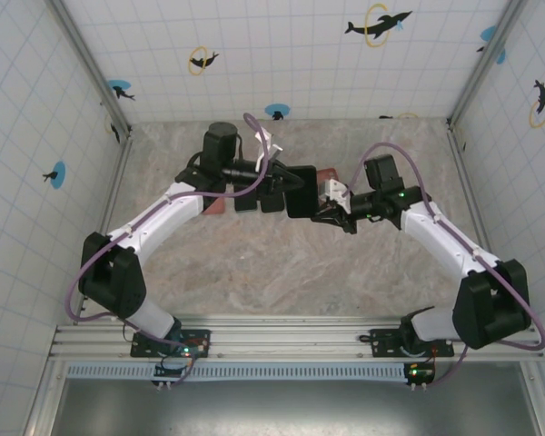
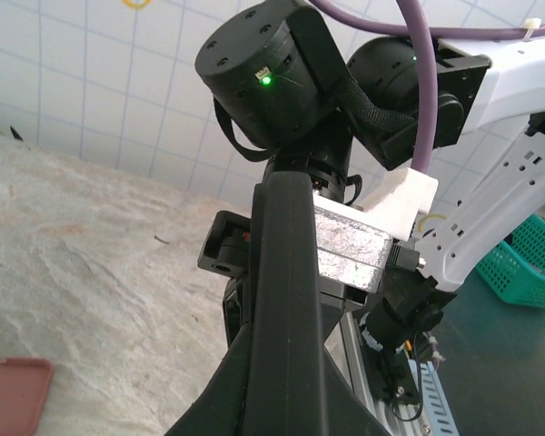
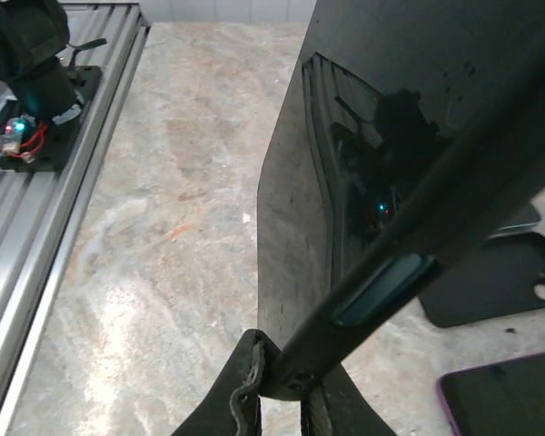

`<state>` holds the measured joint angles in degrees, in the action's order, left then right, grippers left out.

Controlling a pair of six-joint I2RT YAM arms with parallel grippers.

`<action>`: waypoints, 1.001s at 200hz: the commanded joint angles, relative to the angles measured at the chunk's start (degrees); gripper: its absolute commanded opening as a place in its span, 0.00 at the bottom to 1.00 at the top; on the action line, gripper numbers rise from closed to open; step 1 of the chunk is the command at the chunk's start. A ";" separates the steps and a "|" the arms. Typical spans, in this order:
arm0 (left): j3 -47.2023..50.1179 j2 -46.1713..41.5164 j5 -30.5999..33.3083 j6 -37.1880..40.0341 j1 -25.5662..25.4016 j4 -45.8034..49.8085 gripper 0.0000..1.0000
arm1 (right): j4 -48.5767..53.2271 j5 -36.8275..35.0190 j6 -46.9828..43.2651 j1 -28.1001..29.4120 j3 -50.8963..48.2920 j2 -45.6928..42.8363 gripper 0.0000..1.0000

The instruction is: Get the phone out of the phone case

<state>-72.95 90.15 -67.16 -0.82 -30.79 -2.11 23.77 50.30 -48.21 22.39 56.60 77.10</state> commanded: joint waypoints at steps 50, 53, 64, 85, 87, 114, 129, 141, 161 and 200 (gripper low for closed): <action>-0.73 0.24 -6.01 -10.15 -1.00 -3.94 0.00 | -20.44 -12.81 -1.38 1.86 -3.46 -4.62 0.01; -0.79 0.33 -6.08 -10.23 -1.03 -4.02 0.00 | -20.67 -12.96 -1.41 1.91 -3.57 -4.71 0.01; -0.80 0.44 -6.23 -10.63 -1.25 -4.27 0.00 | -21.91 -14.18 -1.44 2.03 -3.93 -5.00 0.00; -0.84 0.53 -6.55 -11.09 -1.64 -4.73 0.00 | -24.46 -15.84 -1.43 2.04 -4.94 -5.88 0.00; -0.80 0.48 -6.51 -11.06 -1.65 -4.74 0.00 | -24.67 -16.09 -1.40 2.13 -5.04 -5.97 0.00; -0.66 0.64 -5.85 -10.89 -1.81 -4.46 0.00 | -25.86 -15.40 0.76 2.22 -5.17 -6.70 0.00; -0.71 0.44 -4.80 -10.44 -1.74 -4.48 0.00 | -27.23 -12.00 4.59 1.66 -5.56 -7.00 0.00; -0.86 0.31 -2.93 -10.36 -1.65 -4.48 0.00 | -26.95 -11.93 5.46 1.63 -6.39 -7.38 0.00; -1.41 0.08 1.33 -12.22 -1.48 -5.39 0.00 | -27.59 -12.01 11.26 0.44 -8.12 -8.51 0.06; 0.35 0.37 8.81 -27.79 -0.94 -15.62 0.00 | -46.12 -10.76 40.64 -5.22 -17.98 -12.49 0.22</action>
<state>-72.82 90.45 -63.13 -18.00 -32.14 -8.88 -8.84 38.04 -28.12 19.57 43.81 67.51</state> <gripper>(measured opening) 0.118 0.175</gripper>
